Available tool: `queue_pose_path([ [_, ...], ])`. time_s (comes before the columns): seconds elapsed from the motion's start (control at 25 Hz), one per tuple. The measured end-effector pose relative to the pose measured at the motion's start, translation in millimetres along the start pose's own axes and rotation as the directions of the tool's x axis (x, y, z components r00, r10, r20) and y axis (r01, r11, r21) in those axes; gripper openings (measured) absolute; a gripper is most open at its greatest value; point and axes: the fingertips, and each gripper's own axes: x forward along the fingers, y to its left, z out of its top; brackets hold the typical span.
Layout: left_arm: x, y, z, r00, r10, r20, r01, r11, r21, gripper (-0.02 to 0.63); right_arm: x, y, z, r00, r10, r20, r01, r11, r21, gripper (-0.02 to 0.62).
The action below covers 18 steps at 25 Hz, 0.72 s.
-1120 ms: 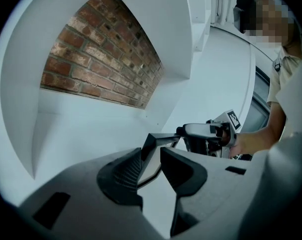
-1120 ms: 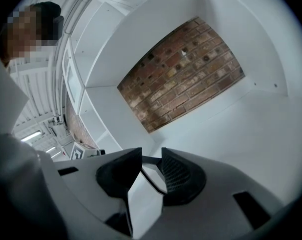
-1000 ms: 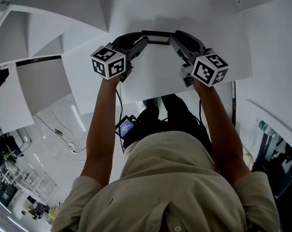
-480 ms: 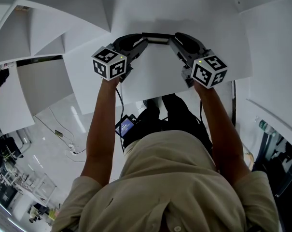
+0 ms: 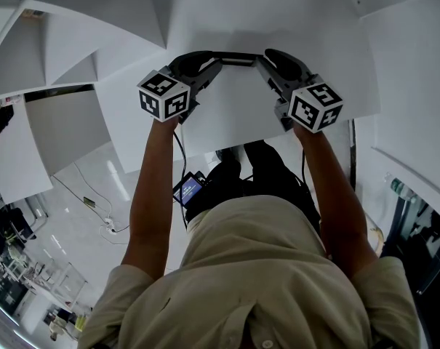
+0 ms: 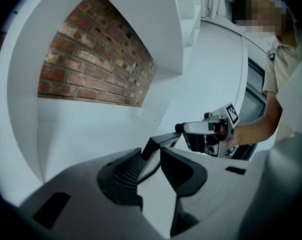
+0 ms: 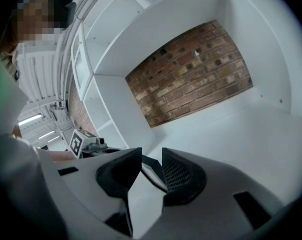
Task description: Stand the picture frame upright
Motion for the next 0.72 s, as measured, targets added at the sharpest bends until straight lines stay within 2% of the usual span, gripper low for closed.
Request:
queue_pose_path([
  [0.72, -7.9, -2.3, -1.9, 1.000, 0.020, -0.007, -0.020, 1.000, 0.020, 0.101, 0.1, 1.5, -1.6, 1.000, 0.025, -0.004, -0.025, 1.000, -0.001, 0.120],
])
